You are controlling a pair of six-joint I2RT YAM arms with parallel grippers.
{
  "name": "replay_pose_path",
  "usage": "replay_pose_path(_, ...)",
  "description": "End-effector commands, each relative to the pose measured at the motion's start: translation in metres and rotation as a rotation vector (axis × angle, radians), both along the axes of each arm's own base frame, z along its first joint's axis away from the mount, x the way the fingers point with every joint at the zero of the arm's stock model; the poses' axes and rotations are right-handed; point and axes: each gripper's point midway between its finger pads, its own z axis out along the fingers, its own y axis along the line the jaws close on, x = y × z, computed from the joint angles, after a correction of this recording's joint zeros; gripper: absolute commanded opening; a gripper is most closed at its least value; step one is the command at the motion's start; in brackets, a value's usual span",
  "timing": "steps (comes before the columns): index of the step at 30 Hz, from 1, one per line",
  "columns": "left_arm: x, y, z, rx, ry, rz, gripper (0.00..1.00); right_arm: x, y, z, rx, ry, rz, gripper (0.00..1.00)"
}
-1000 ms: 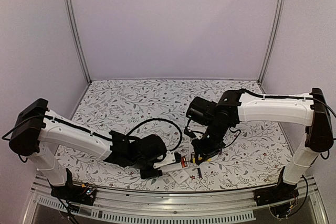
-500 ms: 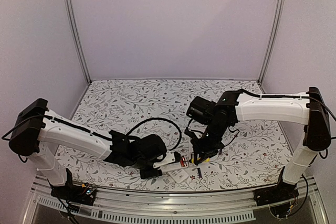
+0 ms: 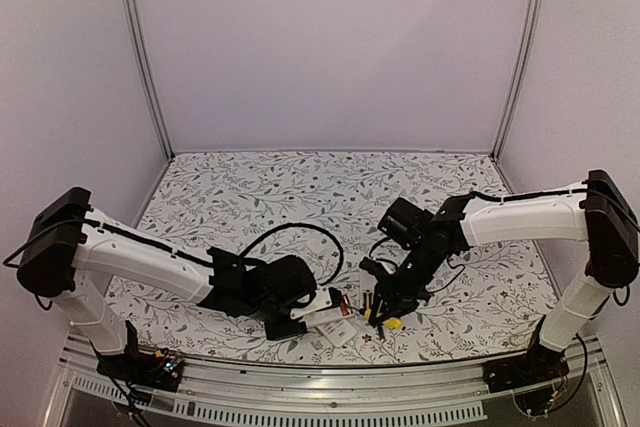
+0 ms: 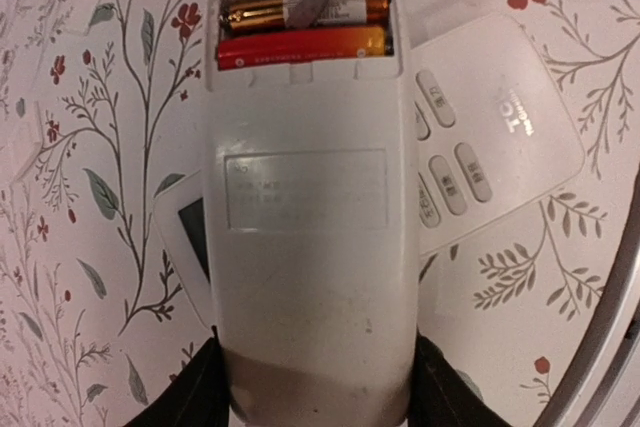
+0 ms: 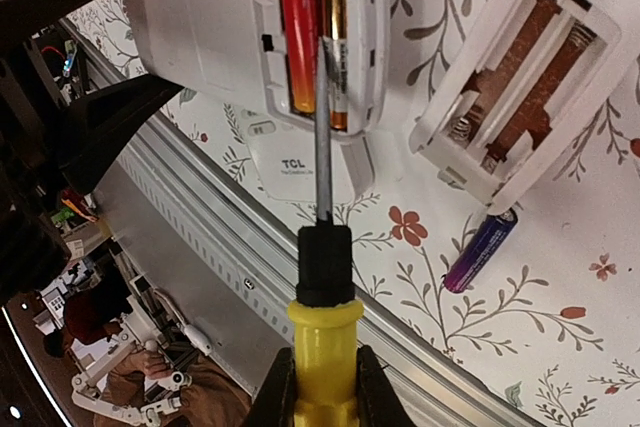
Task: Unload the batteries from the remote control
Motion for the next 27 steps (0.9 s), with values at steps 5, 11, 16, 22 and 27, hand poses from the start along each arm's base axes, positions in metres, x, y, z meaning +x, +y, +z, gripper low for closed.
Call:
replay_pose_path(5, -0.015, -0.017, -0.007, -0.032, 0.052, -0.093, 0.12, 0.024, 0.047, 0.043, 0.349, -0.102, 0.019, 0.00)
replay_pose_path(11, -0.012, -0.016, -0.007, -0.031, 0.054, -0.084, 0.12, 0.027, 0.047, 0.067, 0.426, -0.135, 0.012, 0.00)
replay_pose_path(16, -0.010, -0.015, -0.008, -0.028, 0.054, -0.079, 0.12, 0.029, 0.044, 0.077, 0.449, -0.149, -0.011, 0.00)
replay_pose_path(22, 0.004, -0.015, 0.006, -0.064, 0.011, -0.035, 0.11, 0.039, 0.031, 0.067, 0.351, -0.204, -0.075, 0.00)
replay_pose_path(27, 0.026, -0.015, 0.061, -0.215, -0.004, 0.058, 0.12, 0.056, 0.014, 0.068, 0.246, -0.305, -0.147, 0.00)
